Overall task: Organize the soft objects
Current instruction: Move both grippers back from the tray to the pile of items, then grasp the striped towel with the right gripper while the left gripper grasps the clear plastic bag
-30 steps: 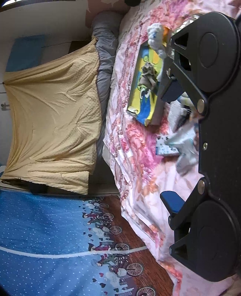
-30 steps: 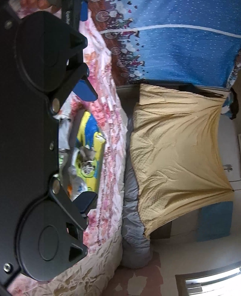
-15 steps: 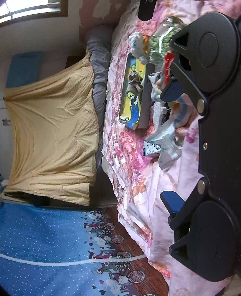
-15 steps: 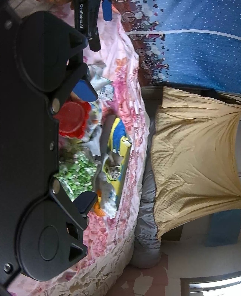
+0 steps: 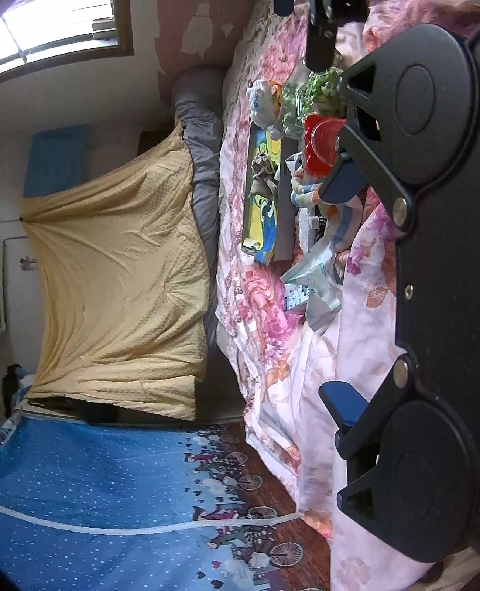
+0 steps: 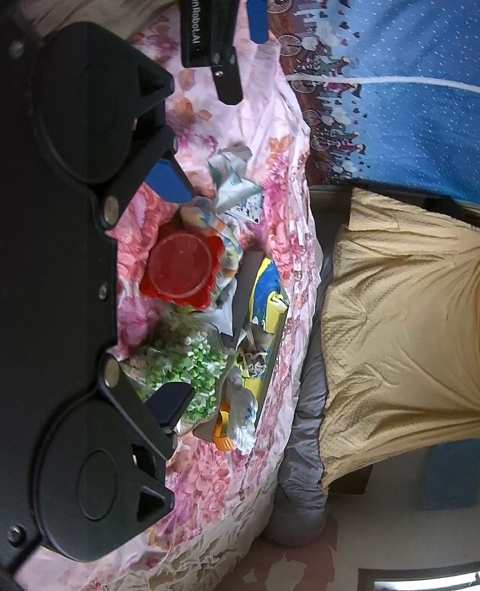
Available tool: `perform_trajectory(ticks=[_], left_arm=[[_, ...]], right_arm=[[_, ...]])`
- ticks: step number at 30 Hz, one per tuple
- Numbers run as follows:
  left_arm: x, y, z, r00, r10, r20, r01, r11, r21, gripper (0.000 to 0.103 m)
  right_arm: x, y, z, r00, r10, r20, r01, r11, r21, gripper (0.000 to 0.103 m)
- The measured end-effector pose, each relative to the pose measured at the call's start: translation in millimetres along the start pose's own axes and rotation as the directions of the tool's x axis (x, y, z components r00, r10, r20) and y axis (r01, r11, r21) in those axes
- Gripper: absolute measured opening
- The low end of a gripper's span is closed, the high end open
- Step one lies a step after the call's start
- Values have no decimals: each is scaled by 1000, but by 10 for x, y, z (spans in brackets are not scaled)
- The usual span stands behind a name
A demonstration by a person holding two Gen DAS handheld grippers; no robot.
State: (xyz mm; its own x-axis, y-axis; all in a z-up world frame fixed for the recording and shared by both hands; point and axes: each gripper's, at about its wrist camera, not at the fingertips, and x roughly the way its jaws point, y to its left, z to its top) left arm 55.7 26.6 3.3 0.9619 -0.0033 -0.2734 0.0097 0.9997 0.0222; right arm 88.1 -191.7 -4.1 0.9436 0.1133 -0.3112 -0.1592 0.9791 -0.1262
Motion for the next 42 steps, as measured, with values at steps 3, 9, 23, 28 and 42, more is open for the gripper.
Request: perform_trajectory(ticks=[3, 9, 23, 28, 42], left_arm=[[-32, 24, -25, 1000, 0, 11, 0, 1000, 10, 102], [-45, 112, -72, 1000, 13, 7, -13, 1000, 22, 102], [19, 322, -90, 999, 37, -15, -38, 999, -34, 102], [49, 322, -85, 999, 41, -10, -42, 999, -35, 102], [591, 415, 165, 999, -5, -41, 3, 998, -55, 102]], right_arm=[[19, 85, -56, 1000, 4, -5, -4, 1000, -21, 102], [-36, 173, -105, 1000, 27, -10, -27, 999, -39, 102], [41, 247, -179, 998, 62, -20, -64, 995, -74, 102], [83, 261, -203, 997, 79, -26, -81, 992, -97, 103], [517, 505, 95, 987, 119, -109, -146, 944, -296, 102]])
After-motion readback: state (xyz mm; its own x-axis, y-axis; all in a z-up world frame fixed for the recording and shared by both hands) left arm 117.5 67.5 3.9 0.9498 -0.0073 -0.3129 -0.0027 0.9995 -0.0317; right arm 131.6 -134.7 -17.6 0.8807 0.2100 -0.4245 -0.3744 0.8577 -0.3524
